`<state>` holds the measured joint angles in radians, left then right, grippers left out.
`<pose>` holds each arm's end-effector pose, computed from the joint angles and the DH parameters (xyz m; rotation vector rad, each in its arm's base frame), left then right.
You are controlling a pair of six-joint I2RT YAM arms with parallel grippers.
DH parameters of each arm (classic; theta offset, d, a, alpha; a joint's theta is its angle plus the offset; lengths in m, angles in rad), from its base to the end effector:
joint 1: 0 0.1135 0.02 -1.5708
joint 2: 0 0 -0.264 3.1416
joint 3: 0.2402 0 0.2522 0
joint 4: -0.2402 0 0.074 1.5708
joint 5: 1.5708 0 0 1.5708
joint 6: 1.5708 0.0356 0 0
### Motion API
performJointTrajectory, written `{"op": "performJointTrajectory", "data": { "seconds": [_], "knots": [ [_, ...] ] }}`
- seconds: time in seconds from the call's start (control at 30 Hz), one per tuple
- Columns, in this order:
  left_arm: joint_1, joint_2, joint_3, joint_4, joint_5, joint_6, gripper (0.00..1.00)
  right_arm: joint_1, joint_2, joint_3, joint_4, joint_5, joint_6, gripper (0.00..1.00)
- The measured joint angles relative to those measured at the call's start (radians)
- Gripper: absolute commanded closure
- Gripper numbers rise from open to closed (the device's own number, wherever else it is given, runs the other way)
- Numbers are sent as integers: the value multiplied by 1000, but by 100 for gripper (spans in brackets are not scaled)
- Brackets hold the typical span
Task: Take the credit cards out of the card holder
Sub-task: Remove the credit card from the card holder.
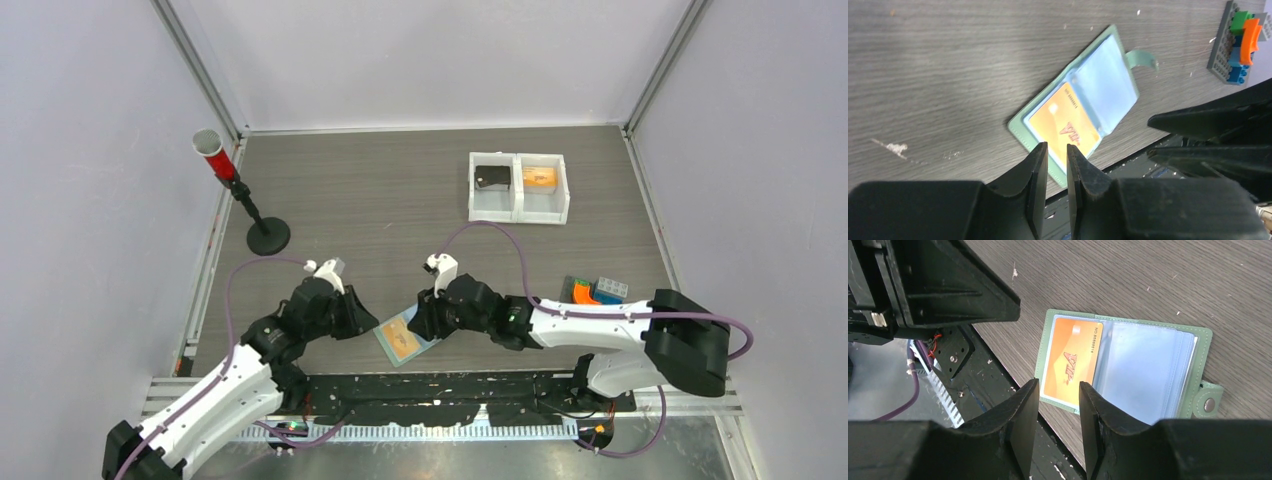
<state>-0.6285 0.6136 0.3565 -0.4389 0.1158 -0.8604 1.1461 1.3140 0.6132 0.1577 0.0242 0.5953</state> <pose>0.1110 -0.0858 0.1911 -0.2157 2.4216 -0.8736 0.1131 0.2481 0.2001 -0.6059 2.2016 0.9679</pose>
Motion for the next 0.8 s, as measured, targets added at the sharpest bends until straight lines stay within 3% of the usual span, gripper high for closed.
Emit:
{"op": "performJointTrajectory", "data": {
  "seconds": [0.3,0.8],
  "knots": [
    [0,-126,-113,-21,10,-47,79,-66,83,-1,42,-101,1,58],
    [0,-47,-140,127,66,-57,86,-133,107,-2,69,-201,1,61]
  ]
}}
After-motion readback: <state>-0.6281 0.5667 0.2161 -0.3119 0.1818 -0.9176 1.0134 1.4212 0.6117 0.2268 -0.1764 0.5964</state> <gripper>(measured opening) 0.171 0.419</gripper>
